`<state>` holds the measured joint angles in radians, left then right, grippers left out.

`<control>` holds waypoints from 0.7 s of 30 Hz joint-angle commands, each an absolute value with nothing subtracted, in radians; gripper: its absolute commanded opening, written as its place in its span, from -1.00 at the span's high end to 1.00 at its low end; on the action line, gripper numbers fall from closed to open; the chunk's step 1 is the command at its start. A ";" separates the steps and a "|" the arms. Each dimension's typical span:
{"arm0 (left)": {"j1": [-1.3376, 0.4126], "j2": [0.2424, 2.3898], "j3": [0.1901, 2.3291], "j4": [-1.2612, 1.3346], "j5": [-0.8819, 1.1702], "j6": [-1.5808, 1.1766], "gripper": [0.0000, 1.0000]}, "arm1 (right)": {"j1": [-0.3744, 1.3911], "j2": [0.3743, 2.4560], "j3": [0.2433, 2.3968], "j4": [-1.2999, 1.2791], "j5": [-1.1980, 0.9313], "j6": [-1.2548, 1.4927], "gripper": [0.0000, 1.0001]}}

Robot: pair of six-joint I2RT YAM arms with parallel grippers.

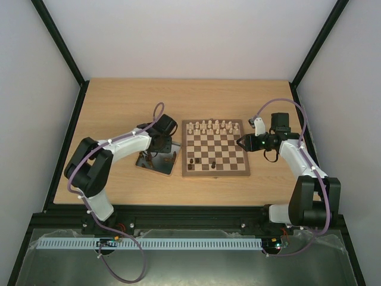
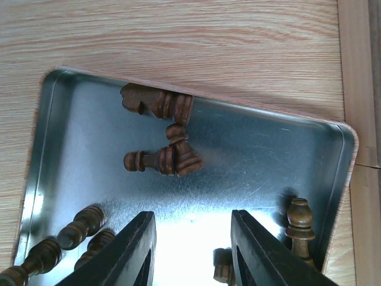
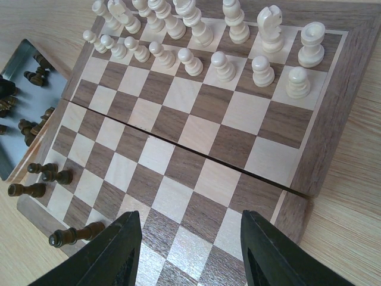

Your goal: Set up the chess pieces on the board

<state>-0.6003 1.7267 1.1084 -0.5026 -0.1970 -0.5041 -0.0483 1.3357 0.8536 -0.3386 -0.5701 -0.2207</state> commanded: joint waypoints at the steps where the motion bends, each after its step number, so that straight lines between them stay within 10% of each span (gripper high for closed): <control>1: -0.585 1.739 1.126 -0.483 -0.214 -0.550 0.28 | -0.045 1.341 0.859 -0.388 -0.594 -0.232 0.02; 21: -0.510 1.918 1.263 -0.449 -0.215 -0.573 0.49 | -0.044 1.348 0.859 -0.392 -0.589 -0.239 0.03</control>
<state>-0.5201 1.8797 1.2194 -0.4541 -0.1955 -0.5732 -0.0483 1.3365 0.8536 -0.3389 -0.5716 -0.2222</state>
